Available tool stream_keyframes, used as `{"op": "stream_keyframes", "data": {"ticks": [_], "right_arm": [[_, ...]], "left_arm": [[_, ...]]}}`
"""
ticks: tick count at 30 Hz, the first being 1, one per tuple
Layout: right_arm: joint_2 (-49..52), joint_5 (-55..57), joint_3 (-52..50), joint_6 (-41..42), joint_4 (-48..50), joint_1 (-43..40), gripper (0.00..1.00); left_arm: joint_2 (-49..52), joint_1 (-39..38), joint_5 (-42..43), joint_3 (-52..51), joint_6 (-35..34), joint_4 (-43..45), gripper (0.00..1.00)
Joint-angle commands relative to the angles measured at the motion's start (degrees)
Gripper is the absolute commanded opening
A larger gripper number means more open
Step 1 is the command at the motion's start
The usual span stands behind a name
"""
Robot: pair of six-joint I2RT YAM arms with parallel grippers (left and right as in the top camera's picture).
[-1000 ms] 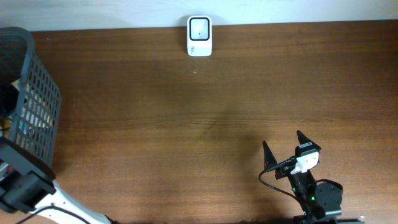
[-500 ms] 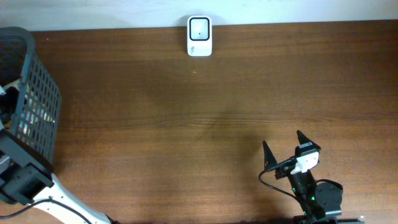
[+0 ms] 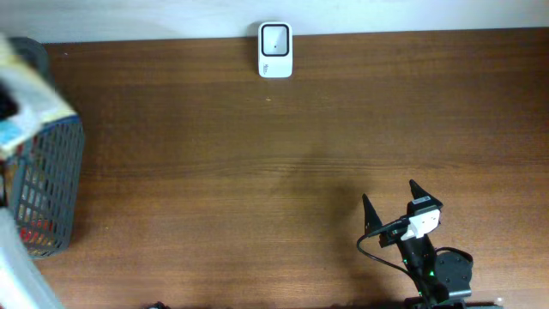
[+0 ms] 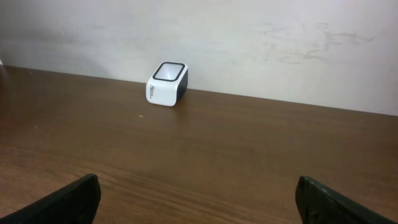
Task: Scan the item barcode
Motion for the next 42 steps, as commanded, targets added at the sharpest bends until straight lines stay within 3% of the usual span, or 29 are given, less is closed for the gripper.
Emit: {"op": "stream_keyframes", "data": {"ticks": [1, 10, 14, 18, 19, 20, 23, 27, 32, 36, 42], "right_arm": [[-0.2, 1.0, -0.3, 0.2, -0.4, 0.3, 0.99], [-0.2, 1.0, -0.3, 0.2, -0.4, 0.3, 0.99], [-0.2, 1.0, -0.3, 0.2, -0.4, 0.3, 0.99], [-0.2, 1.0, -0.3, 0.2, -0.4, 0.3, 0.99], [-0.2, 1.0, -0.3, 0.2, -0.4, 0.3, 0.99], [-0.2, 0.9, -0.3, 0.2, -0.4, 0.3, 0.99], [-0.2, 1.0, -0.3, 0.2, -0.4, 0.3, 0.99], [-0.2, 1.0, -0.3, 0.2, -0.4, 0.3, 0.99], [-0.2, 1.0, -0.3, 0.2, -0.4, 0.3, 0.99], [-0.2, 1.0, -0.3, 0.2, -0.4, 0.3, 0.99], [-0.2, 1.0, -0.3, 0.2, -0.4, 0.3, 0.99]], "left_arm": [[1.7, -11.4, 0.9, -1.9, -0.8, -5.3, 0.0], [12.6, -33.4, 6.8, -26.4, -0.8, -4.5, 0.0], [17.3, -37.1, 16.8, -36.6, -0.8, 2.1, 0.0], [18.7, -37.4, 16.7, -42.8, -0.8, 5.7, 0.0], [18.8, -37.4, 16.7, -43.4, -0.7, 6.4, 0.11], [18.7, -37.4, 16.7, -43.5, -0.7, 7.1, 0.43], [18.2, -37.4, 15.2, -42.6, -0.8, 8.2, 0.99], [15.8, -37.4, 8.2, -33.7, -0.7, 5.9, 0.99], [13.8, -35.6, 7.4, -16.3, 2.9, 0.5, 0.99], [13.8, -29.6, 6.6, -4.7, 4.2, -2.3, 0.99], [13.8, -15.2, -8.5, -0.5, 4.0, 0.2, 0.99]]}}
